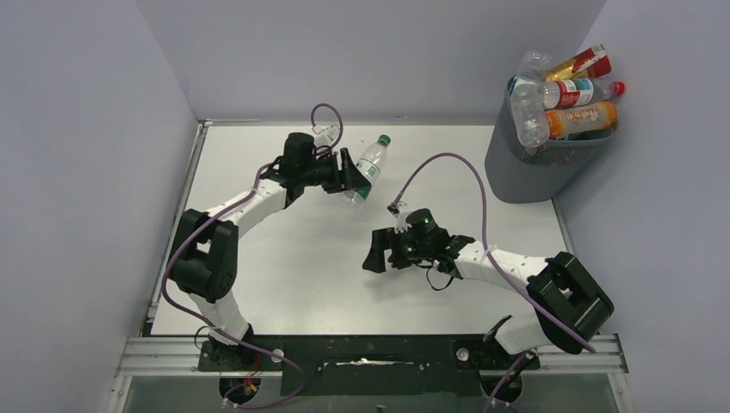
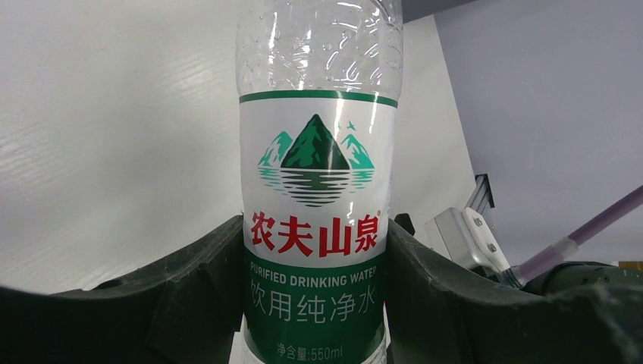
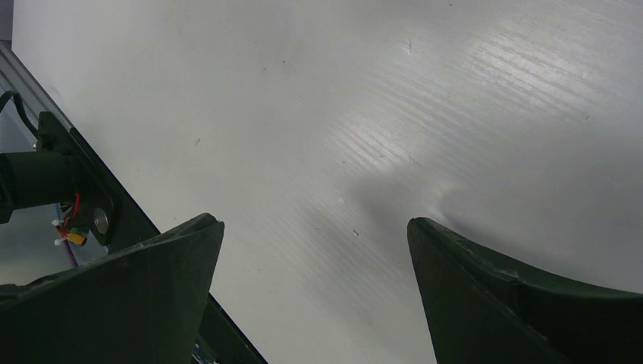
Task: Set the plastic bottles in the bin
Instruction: Pick up the plastic bottle at the center of the board.
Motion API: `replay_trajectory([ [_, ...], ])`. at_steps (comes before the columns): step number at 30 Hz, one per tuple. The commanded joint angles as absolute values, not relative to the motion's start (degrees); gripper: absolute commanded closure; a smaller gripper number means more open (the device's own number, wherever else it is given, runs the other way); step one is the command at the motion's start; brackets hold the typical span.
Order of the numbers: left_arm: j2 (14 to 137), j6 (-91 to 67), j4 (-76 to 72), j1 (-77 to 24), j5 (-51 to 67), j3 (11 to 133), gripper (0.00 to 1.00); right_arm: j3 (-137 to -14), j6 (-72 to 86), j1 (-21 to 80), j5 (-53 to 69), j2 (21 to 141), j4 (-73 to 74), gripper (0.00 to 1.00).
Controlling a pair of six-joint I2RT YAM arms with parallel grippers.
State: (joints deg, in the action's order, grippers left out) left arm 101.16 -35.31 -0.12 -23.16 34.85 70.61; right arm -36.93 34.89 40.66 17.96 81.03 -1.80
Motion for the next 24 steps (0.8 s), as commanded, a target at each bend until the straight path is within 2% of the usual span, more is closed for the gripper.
replay_trajectory([
  [1, 95.9, -34.9, -6.3, -22.7, 39.5, 70.3, 0.51, -39.2, 35.7, 41.2, 15.6, 77.2, -0.5, 0.02],
  [12, 93.8, -41.0, -18.3, -22.4, 48.3, 65.4, 0.51, -46.1, 34.3, 40.3, 8.7, 67.7, 10.1, 0.02],
  [17, 92.9, -44.0, -24.6, -22.4, 51.6, 62.7, 0.51, -47.3, 35.1, 38.0, 12.3, 64.0, 10.4, 0.01],
  [21, 92.4, -45.4, -27.3, -22.5, 53.2, 62.3, 0.51, -47.6, 37.9, 32.6, 18.0, 61.1, 9.6, 0.05],
  [24, 91.8, -45.7, -27.7, -22.5, 53.2, 62.1, 0.51, -50.2, 38.6, 29.3, 17.8, 60.0, 13.0, 0.09],
])
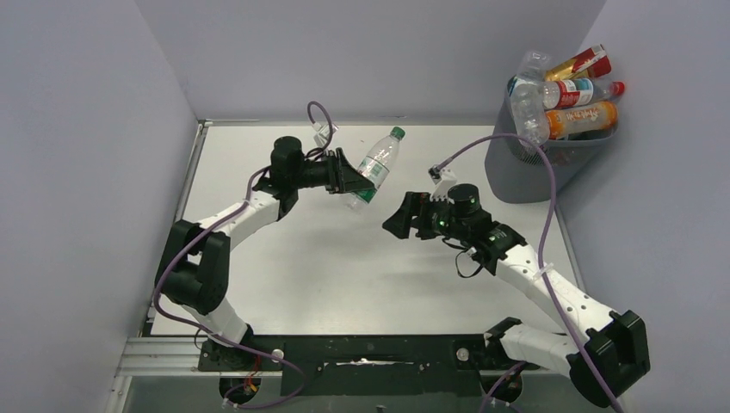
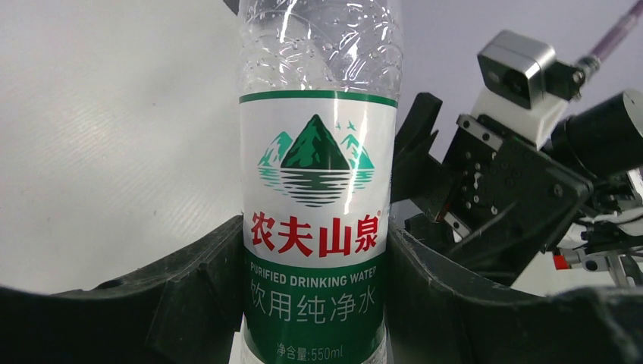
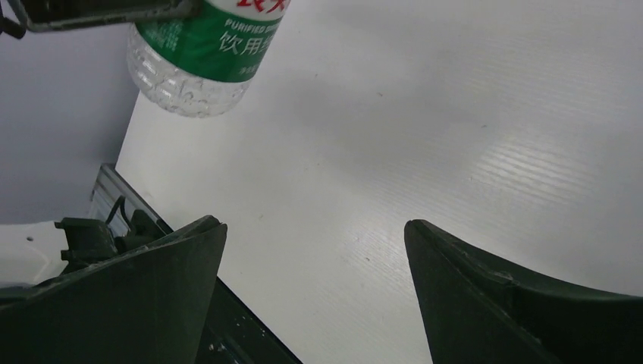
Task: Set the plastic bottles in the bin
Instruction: Pick up the plastic bottle at the center of the board.
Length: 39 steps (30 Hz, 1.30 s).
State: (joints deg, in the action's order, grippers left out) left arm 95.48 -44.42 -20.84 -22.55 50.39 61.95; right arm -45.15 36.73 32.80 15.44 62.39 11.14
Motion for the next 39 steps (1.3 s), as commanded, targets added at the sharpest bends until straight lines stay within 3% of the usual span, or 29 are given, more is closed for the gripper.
replay_trajectory([
  [1, 91.8, -46.0, -28.1, -22.5, 52.9, 62.0, 0.51, -51.3, 38.4, 28.7, 17.5, 60.1, 14.2, 0.1],
  [10, 91.7, -52.0, -36.6, -23.5, 50.9, 59.8, 0.51, -53.9, 40.5, 27.8, 22.7, 61.9, 8.7, 0.1],
  [33, 92.3, -58.5, -50.1, -29.1, 51.0, 55.3, 0.51, -59.0, 51.2, 24.1, 20.0, 70.6, -2.7, 0.06],
  [37, 93.6, -60.0, -52.8, -29.7, 50.5, 55.3, 0.51, -58.5, 53.1, 24.0, 21.2, 71.4, -4.9, 0.13],
  [39, 94.2, -60.1, -53.2, -29.9, 50.3, 55.4, 0.51, -58.1, 53.6, 24.0, 21.5, 71.3, -5.8, 0.22],
])
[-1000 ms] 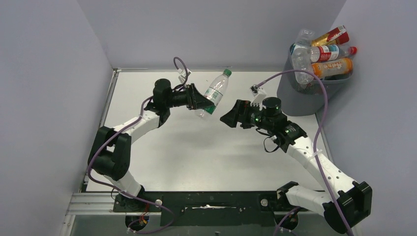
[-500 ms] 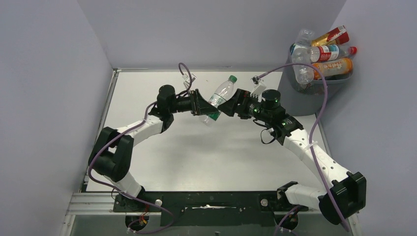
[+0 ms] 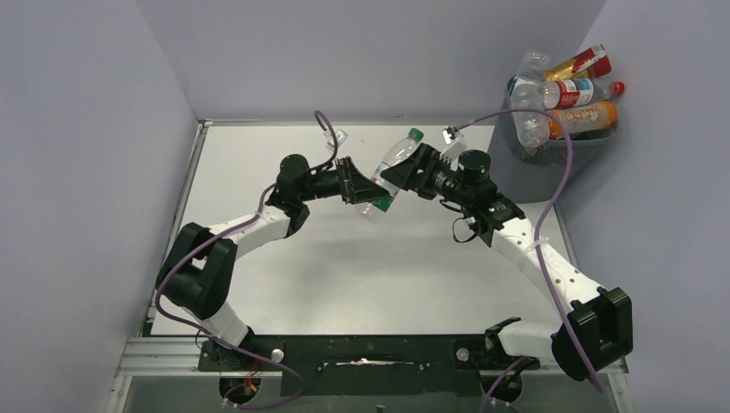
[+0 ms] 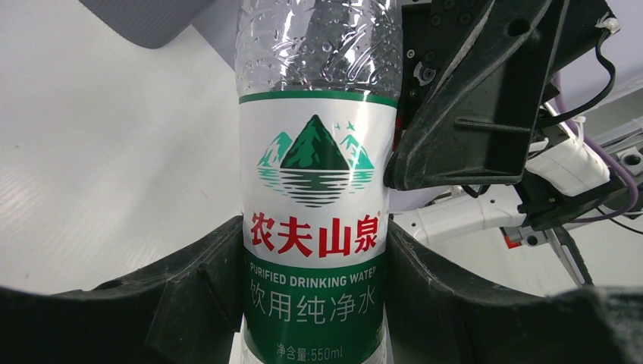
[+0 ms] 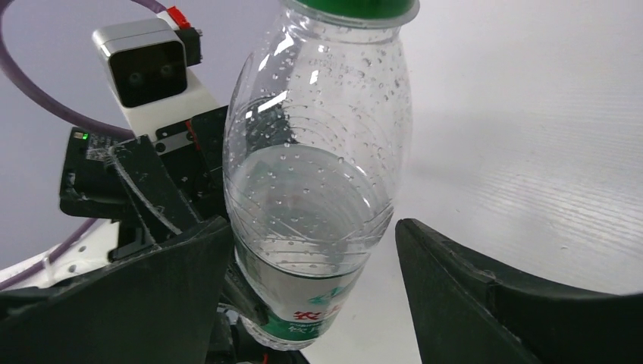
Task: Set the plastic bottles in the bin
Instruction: Pick up the plastic bottle at the center of the board.
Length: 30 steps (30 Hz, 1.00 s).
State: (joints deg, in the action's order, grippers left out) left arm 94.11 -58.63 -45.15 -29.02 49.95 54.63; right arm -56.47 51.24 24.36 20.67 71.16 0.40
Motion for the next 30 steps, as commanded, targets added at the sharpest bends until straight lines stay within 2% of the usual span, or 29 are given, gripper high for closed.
replay_trajectory([
  [1, 94.4, -60.1, -53.2, -29.9, 50.3, 55.7, 0.51, -57.8, 53.7, 24.0, 21.7, 71.2, -6.2, 0.27],
  [4, 95.1, -60.0, -52.9, -29.8, 49.5, 56.1, 0.49, -57.6, 53.7, 24.0, 21.4, 70.8, -6.3, 0.39],
  [11, 96.2, -59.9, -52.5, -29.6, 49.4, 58.5, 0.42, -58.7, 52.7, 24.1, 19.9, 70.7, -4.7, 0.58],
  [13, 95.8, -59.8, -52.2, -29.0, 49.5, 58.8, 0.39, -59.8, 51.7, 24.0, 18.6, 70.8, -3.1, 0.59],
  [15, 94.8, -59.6, -51.5, -28.2, 49.7, 58.7, 0.19, -61.4, 50.1, 23.9, 17.0, 70.7, -0.9, 0.6],
  [16, 94.0, -59.3, -50.8, -27.7, 49.9, 58.7, 0.18, -62.4, 48.7, 23.9, 16.0, 70.7, 0.4, 0.6],
  [24, 84.2, -54.5, -38.9, -20.2, 49.7, 57.0, 0.16, -69.0, 43.4, 20.1, 10.8, 70.3, 6.7, 0.6],
  [30, 78.5, -53.1, -33.1, -14.0, 50.3, 55.5, 0.16, -79.5, 38.9, 13.1, 6.3, 70.3, 10.3, 0.6],
])
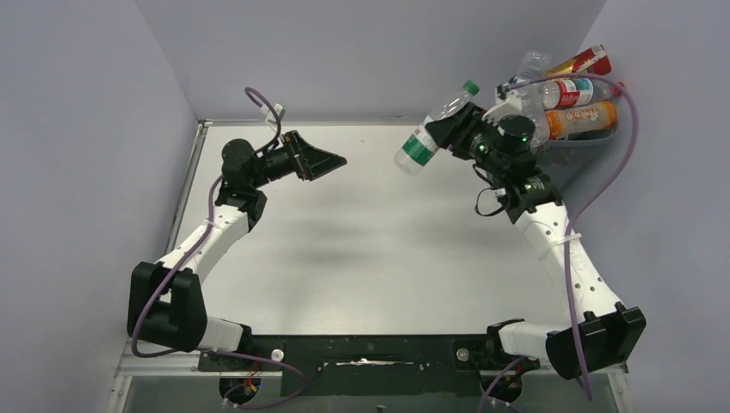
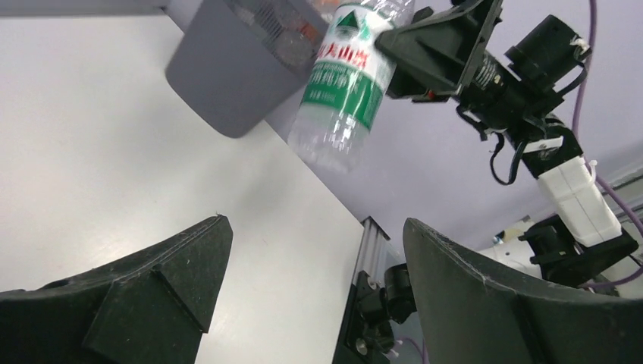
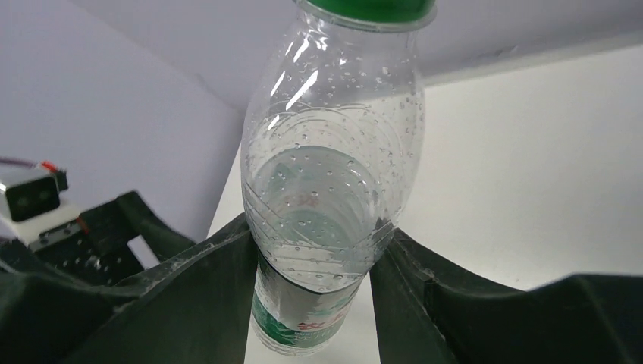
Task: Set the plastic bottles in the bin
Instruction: Pick up the plastic bottle at the center of the board, then place the plastic bottle in the trash bin.
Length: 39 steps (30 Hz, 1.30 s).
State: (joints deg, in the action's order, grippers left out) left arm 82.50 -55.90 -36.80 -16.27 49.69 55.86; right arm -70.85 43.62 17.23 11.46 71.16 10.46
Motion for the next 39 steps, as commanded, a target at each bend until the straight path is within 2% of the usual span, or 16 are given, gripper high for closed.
replay_trajectory([
  [1, 78.0, -52.8, -32.5, -13.8, 50.3, 55.1, 0.16, -81.7, 38.2, 11.7, 5.5, 70.8, 10.6, 0.6],
  [5, 76.8, -53.3, -33.4, -13.8, 50.5, 52.9, 0.16, -90.1, 37.5, 4.4, 3.7, 73.4, 9.3, 0.58],
  [11, 75.3, -54.1, -35.3, -13.6, 51.3, 49.6, 0.15, -97.0, 42.3, -8.0, 7.4, 79.0, 4.7, 0.57],
  [21, 77.0, -54.9, -38.6, -12.8, 52.7, 47.8, 0.15, -100.9, 46.5, -19.9, 11.4, 87.4, -0.9, 0.54],
  [32, 82.9, -56.8, -42.0, -13.8, 53.0, 50.8, 0.15, -101.8, 56.4, -26.3, 19.6, 96.7, -11.4, 0.48],
  [39, 86.5, -55.5, -40.4, -16.8, 52.0, 54.4, 0.15, -103.9, 60.9, -28.2, 24.4, 101.5, -16.3, 0.4],
])
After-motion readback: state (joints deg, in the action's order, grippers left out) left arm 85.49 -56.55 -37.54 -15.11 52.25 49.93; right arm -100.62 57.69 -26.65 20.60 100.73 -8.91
